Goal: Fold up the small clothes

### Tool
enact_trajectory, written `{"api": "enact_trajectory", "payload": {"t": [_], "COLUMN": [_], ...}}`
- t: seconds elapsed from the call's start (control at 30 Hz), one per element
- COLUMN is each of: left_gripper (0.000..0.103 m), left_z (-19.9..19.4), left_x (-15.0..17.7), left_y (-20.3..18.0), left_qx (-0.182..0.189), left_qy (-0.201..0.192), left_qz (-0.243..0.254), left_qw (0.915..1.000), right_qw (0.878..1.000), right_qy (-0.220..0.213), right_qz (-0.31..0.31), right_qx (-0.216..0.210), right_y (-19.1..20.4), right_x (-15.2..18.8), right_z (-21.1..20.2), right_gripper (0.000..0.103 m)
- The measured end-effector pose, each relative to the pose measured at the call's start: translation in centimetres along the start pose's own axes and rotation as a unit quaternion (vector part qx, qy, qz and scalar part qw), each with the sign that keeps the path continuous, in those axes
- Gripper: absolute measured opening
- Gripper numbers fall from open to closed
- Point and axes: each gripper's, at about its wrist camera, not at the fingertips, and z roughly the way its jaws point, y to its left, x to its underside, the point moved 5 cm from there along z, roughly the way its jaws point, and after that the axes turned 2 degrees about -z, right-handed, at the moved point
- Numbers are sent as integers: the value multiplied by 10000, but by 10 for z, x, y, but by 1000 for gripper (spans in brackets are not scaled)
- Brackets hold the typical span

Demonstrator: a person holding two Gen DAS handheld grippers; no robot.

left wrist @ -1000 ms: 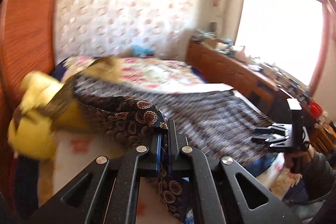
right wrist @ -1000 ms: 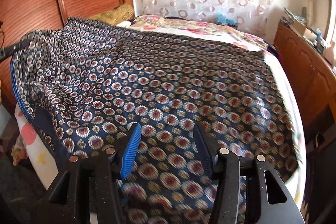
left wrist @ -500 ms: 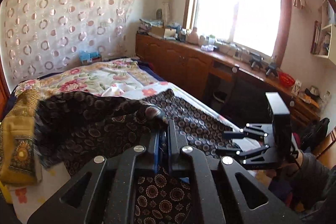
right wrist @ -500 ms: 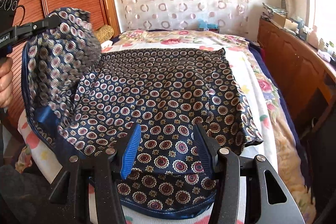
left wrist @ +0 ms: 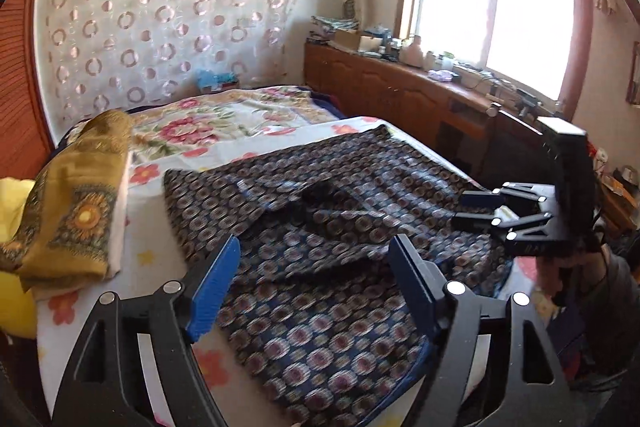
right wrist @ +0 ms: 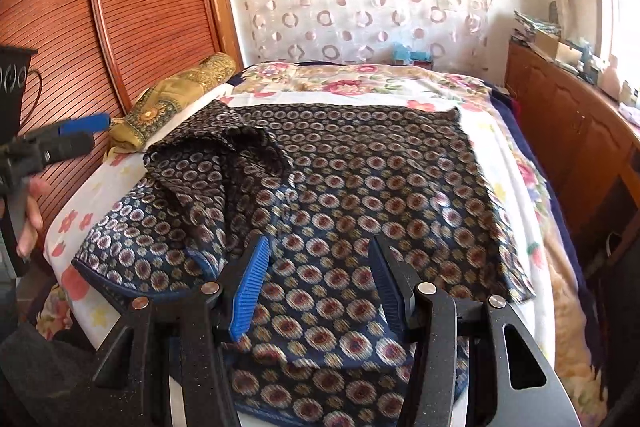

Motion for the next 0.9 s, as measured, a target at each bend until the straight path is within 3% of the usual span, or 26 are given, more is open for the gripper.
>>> {"api": "enact_trajectory", "payload": {"t": [0.1,0.2,0.47,0.7,0.9], "left_gripper": [77,78,78,78,78], "left_z": [-2,-4,-4,-2,-3], "left_x": [12,24,49,56,56], "left_y": [17,34,57,59,58], "left_qx": [-201,-363,-504,-458,-458], "left_qy": [40,85,187,205,190], "left_qz": [-151,-327,-563,-624,-628], "left_qw": [9997,9988,9970,9968,9968], "right_qw": [9998,9995,9955,9913,9923], "right_qy": [46,105,526,998,1003], "right_qz": [-85,-199,-631,-850,-719], "right_qx": [-176,-236,-469,-124,-88], "right_y": [9,21,53,50,45], "right_x": [-14,-23,-29,-27,-33], "right_z": [13,24,64,100,112], "right_gripper": [54,60,63,64,64]}}
